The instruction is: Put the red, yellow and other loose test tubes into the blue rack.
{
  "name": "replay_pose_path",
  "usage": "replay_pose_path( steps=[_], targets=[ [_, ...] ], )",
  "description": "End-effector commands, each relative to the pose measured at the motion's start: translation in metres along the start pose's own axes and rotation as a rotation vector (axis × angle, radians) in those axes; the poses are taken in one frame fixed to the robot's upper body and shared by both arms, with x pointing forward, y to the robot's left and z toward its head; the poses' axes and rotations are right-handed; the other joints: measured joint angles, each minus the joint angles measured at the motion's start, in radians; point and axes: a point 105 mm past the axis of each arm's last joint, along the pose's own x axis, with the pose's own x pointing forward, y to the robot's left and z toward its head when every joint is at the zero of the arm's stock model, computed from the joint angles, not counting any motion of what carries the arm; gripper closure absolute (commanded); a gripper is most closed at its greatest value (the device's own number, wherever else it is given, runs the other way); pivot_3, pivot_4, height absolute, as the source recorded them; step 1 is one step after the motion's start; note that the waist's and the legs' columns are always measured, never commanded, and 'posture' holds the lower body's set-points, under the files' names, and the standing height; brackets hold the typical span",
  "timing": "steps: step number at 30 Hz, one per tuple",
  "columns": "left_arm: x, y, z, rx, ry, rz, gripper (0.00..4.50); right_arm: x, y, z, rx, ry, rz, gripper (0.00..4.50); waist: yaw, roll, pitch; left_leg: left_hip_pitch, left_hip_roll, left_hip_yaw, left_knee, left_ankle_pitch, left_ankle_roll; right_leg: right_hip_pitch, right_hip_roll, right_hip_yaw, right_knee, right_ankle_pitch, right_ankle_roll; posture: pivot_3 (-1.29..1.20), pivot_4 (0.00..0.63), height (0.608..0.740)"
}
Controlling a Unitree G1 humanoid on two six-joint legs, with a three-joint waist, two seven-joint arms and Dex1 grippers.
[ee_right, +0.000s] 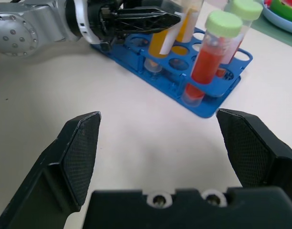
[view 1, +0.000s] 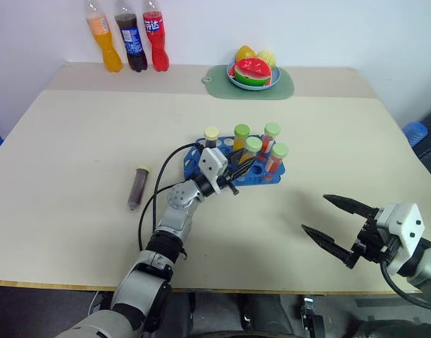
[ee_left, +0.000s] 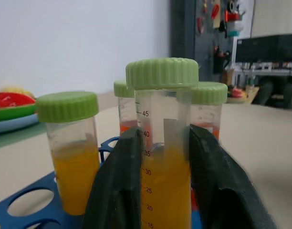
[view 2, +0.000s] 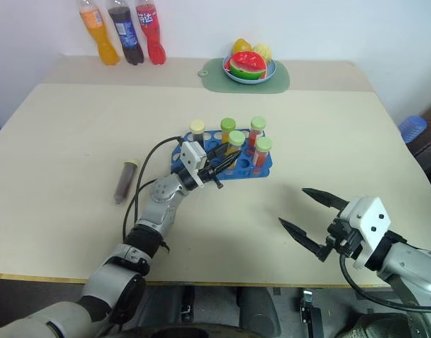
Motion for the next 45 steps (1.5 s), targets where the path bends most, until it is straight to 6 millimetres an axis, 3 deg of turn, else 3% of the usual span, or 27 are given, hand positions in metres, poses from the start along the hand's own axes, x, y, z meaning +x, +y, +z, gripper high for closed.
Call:
replay_pose_path(
  steps=[1, 8, 10, 12, 14, 16, 18, 21, 26, 32, 36, 41, 45],
  targets=[
    [0.008, 0.008, 0.035, 0.077, -0.128, 0.035, 1.42, 0.001, -0.002, 0.006, -0.028, -0.032, -0.019, 0.21, 0.0, 0.0, 0.0, 0.0, 0.0, 0.0, 0.0, 0.0, 0.0, 0.0, 0.0, 0.0, 0.0, 0.0, 0.0, 0.0, 0.15, 0.74],
    [0.003, 0.024, 0.092, 0.1, -0.308, 0.074, 1.42, 0.01, -0.004, 0.003, -0.023, -0.058, -0.01, 0.21, -0.001, 0.0, 0.0, 0.0, 0.0, -0.001, 0.0, 0.0, 0.0, 0.0, 0.0, 0.0, 0.0, 0.0, 0.0, 0.0, 0.15, 0.74],
    [0.004, 0.046, 0.113, 0.037, -0.343, 0.174, 1.42, 0.015, -0.005, 0.003, -0.023, -0.071, -0.001, 0.21, 0.0, 0.0, 0.0, 0.0, 0.0, -0.001, 0.0, 0.0, 0.0, 0.001, 0.0, -0.001, 0.0, 0.0, 0.0, 0.0, 0.15, 0.74],
    [0.0, 0.08, 0.125, -0.112, -0.33, 0.34, 1.42, 0.02, -0.005, 0.002, -0.025, -0.08, 0.009, 0.21, -0.001, -0.001, 0.0, 0.0, 0.0, -0.002, 0.0, 0.0, 0.0, 0.001, 0.001, -0.001, -0.001, 0.0, 0.0, 0.0, 0.15, 0.74],
    [-0.01, 0.11, 0.117, -0.152, -0.165, 0.518, 1.42, 0.024, -0.005, 0.002, -0.025, -0.09, 0.017, 0.21, -0.002, 0.0, 0.0, -0.001, 0.0, -0.005, 0.0, 0.0, 0.0, 0.002, 0.002, -0.001, -0.001, 0.0, 0.0, 0.0, 0.15, 0.74],
    [-0.025, 0.128, 0.1, -0.142, 0.097, 0.625, 1.42, 0.028, -0.006, 0.0, -0.026, -0.097, 0.03, 0.21, -0.005, 0.001, 0.0, 0.0, 0.0, -0.006, 0.0, 0.0, 0.0, 0.003, 0.003, -0.001, -0.002, 0.002, 0.004, 0.0, 0.15, 0.74],
    [-0.045, 0.131, 0.096, -0.213, 0.256, 0.65, 1.42, 0.033, -0.006, -0.002, -0.029, -0.105, 0.045, 0.21, -0.01, 0.001, 0.0, 0.0, 0.0, -0.008, -0.001, 0.0, 0.0, 0.003, 0.005, 0.0, -0.001, 0.002, 0.004, 0.0, 0.15, 0.74],
    [-0.085, 0.121, 0.081, -0.271, 0.663, 0.689, 1.42, 0.041, -0.006, -0.003, -0.034, -0.12, 0.062, 0.21, -0.01, 0.0, 0.001, 0.0, 0.001, -0.01, -0.001, 0.0, 0.0, 0.002, 0.006, -0.001, 0.001, 0.002, 0.005, 0.0, 0.15, 0.74],
    [-0.145, 0.122, 0.097, -0.307, 1.026, 0.643, 1.42, 0.053, -0.002, -0.008, -0.02, -0.152, 0.088, 0.21, -0.021, -0.004, 0.004, 0.0, 0.001, -0.015, -0.001, 0.001, -0.002, 0.001, 0.008, -0.001, 0.008, 0.0, 0.003, 0.0, 0.15, 0.74],
    [-0.177, 0.13, 0.103, -0.299, 1.232, 0.676, 1.42, 0.06, 0.002, -0.011, -0.024, -0.164, 0.128, 0.21, -0.021, -0.003, 0.004, 0.001, 0.001, -0.016, -0.002, 0.002, -0.004, 0.001, 0.007, -0.001, 0.009, -0.003, -0.002, 0.0, 0.15, 0.74],
    [-0.185, 0.134, 0.102, -0.327, 1.298, 0.712, 1.42, 0.06, 0.004, -0.012, -0.031, -0.169, 0.142, 0.21, -0.022, -0.005, 0.006, 0.0, 0.001, -0.016, -0.002, 0.003, -0.005, 0.001, 0.007, -0.001, 0.009, -0.003, -0.002, 0.0, 0.15, 0.74],
    [-0.192, 0.135, 0.077, -0.411, 1.363, 0.783, 1.42, 0.06, 0.007, -0.011, -0.036, -0.173, 0.139, 0.21, -0.022, -0.004, 0.005, 0.001, 0.001, -0.015, -0.002, 0.003, -0.005, 0.001, 0.007, -0.001, 0.009, -0.003, -0.002, 0.0, 0.15, 0.74],
    [-0.189, 0.124, 0.05, -0.499, 1.4, 0.782, 1.42, 0.058, 0.01, -0.011, -0.035, -0.169, 0.139, 0.21, -0.02, -0.004, 0.005, 0.001, 0.0, -0.015, -0.002, 0.003, -0.005, 0.002, 0.007, -0.001, 0.009, -0.002, -0.001, 0.0, 0.15, 0.74]
  ],
)
